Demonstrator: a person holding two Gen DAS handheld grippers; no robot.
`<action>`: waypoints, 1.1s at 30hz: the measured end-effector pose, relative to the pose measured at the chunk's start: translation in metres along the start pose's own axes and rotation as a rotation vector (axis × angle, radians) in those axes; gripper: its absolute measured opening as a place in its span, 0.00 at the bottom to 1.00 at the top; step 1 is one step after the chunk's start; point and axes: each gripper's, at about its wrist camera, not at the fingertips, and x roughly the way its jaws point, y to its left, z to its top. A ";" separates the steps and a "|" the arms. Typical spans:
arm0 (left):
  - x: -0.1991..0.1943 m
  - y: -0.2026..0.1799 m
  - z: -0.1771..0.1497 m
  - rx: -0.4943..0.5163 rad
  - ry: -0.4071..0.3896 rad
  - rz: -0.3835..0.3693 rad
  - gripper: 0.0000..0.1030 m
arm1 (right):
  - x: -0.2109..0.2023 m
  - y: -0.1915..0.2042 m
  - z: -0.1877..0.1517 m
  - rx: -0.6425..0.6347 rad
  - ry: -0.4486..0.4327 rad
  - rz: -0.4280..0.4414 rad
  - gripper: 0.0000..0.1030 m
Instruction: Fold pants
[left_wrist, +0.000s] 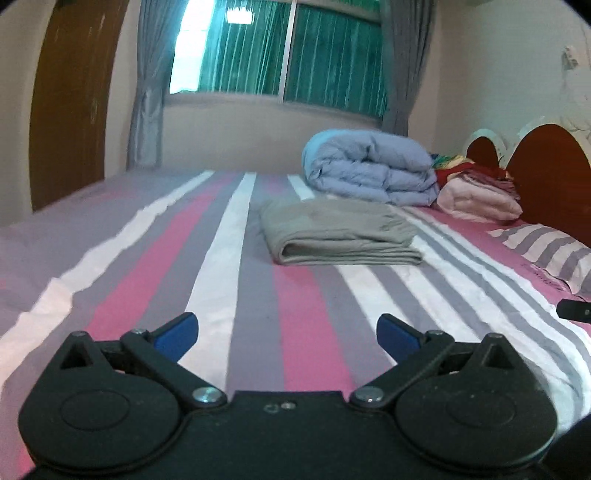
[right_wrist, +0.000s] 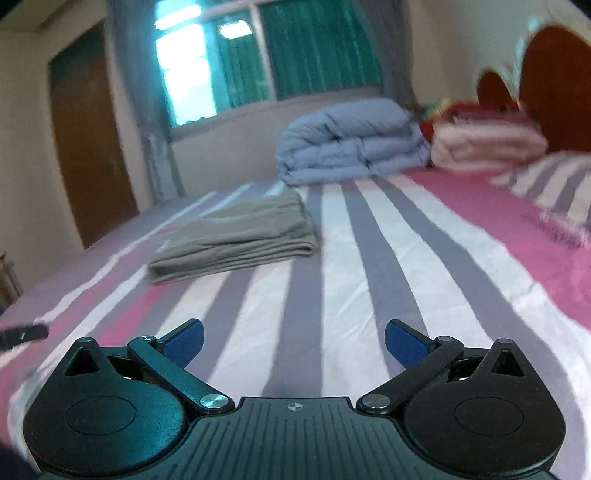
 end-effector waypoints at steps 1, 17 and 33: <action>-0.007 -0.008 -0.001 0.016 -0.010 0.004 0.94 | -0.015 0.007 -0.003 -0.004 -0.020 0.000 1.00; -0.056 -0.046 -0.025 0.044 -0.132 -0.018 0.94 | -0.080 0.074 -0.029 -0.157 -0.106 0.058 1.00; -0.056 -0.048 -0.029 0.066 -0.138 -0.037 0.94 | -0.063 0.060 -0.028 -0.073 -0.039 0.027 1.00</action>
